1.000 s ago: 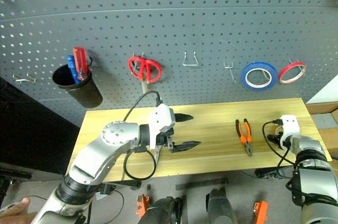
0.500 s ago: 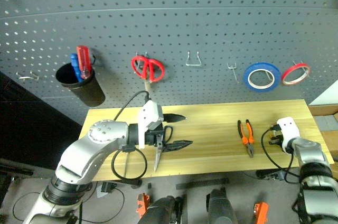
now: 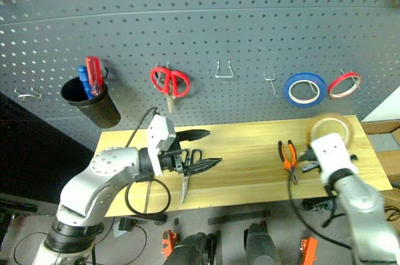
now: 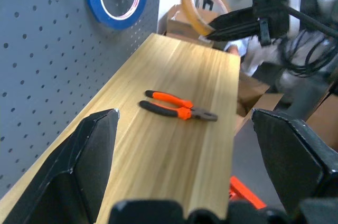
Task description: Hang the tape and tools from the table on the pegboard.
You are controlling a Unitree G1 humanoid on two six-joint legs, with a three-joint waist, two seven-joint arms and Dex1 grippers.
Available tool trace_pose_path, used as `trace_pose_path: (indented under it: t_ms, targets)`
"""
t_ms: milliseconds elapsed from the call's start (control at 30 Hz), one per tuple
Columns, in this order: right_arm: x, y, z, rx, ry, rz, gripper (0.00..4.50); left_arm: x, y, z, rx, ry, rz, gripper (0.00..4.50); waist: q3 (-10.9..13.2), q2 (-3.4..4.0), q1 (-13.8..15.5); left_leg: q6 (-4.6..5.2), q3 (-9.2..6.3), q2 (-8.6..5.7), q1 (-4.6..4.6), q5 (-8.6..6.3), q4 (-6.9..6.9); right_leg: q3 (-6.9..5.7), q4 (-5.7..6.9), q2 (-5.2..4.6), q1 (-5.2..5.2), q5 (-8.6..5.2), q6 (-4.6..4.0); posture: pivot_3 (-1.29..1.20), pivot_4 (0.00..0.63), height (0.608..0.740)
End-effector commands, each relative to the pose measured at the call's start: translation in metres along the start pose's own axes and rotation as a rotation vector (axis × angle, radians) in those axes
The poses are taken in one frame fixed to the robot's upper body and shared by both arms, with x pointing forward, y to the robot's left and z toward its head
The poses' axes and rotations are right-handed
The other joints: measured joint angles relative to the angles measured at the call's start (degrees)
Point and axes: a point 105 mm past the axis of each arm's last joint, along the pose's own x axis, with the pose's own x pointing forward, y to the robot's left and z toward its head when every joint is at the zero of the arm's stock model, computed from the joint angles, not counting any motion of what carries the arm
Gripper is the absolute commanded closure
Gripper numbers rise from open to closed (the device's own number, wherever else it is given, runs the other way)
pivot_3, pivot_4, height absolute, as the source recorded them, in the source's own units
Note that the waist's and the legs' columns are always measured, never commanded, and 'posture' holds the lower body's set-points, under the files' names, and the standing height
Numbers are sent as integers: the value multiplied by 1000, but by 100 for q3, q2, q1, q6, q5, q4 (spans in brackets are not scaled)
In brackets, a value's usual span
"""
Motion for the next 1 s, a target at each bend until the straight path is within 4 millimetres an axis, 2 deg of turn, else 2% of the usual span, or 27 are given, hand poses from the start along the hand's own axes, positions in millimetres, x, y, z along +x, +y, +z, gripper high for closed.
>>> trace_pose_path:
  t_ms: [33,100,267,433,567,667,800,967,1000]
  targets:
    - [8,3,48,-40,-204,-52,4376,-6,-3,16,25,-59,-22,181,0,0,0,0,1,0,2,0,1,0,-3,0,1,4,2,-254,227,740]
    - [19,5,59,-22,-253,-50,4376,-7,2,19,23,-73,-3,181,-1,-3,3,1,2,-2,4,0,5,-1,-3,0,2,6,2,-255,227,740]
    - [63,6,73,-3,-337,26,4376,-9,11,23,54,-66,40,181,-5,-9,8,1,2,-2,3,0,1,-6,-6,-1,0,7,1,-219,213,740]
    - [86,10,71,27,-371,77,4376,-9,14,22,71,-60,65,181,-5,-9,-2,-1,3,-1,-6,-1,-18,-8,-5,-2,-23,7,0,-200,208,740]
    - [94,15,70,44,-386,111,4376,-6,14,24,80,-65,64,181,-5,-9,-32,0,12,-3,-12,-1,-16,-4,-3,-4,-33,7,-1,-196,210,740]
    - [93,22,68,54,-390,133,3430,-5,14,25,88,-70,63,181,-5,-9,-42,-1,12,-1,-12,-1,-14,-4,5,-3,-36,7,-1,-201,212,740]
    - [81,37,59,30,-369,171,2075,-3,16,24,106,-64,58,181,-5,-9,-37,0,15,-1,-12,-1,-6,-3,14,-4,-37,8,-1,-209,214,740]
    - [58,47,32,136,-223,178,456,-5,16,16,152,-19,44,181,-6,-10,-31,-1,25,-2,-34,-1,-1,2,56,-8,-81,7,-1,-211,215,740]
    - [53,48,19,176,-148,167,140,-7,16,9,184,21,31,181,-6,-10,-42,-2,26,-1,-34,-1,2,2,61,-8,-82,7,-1,-216,217,740]
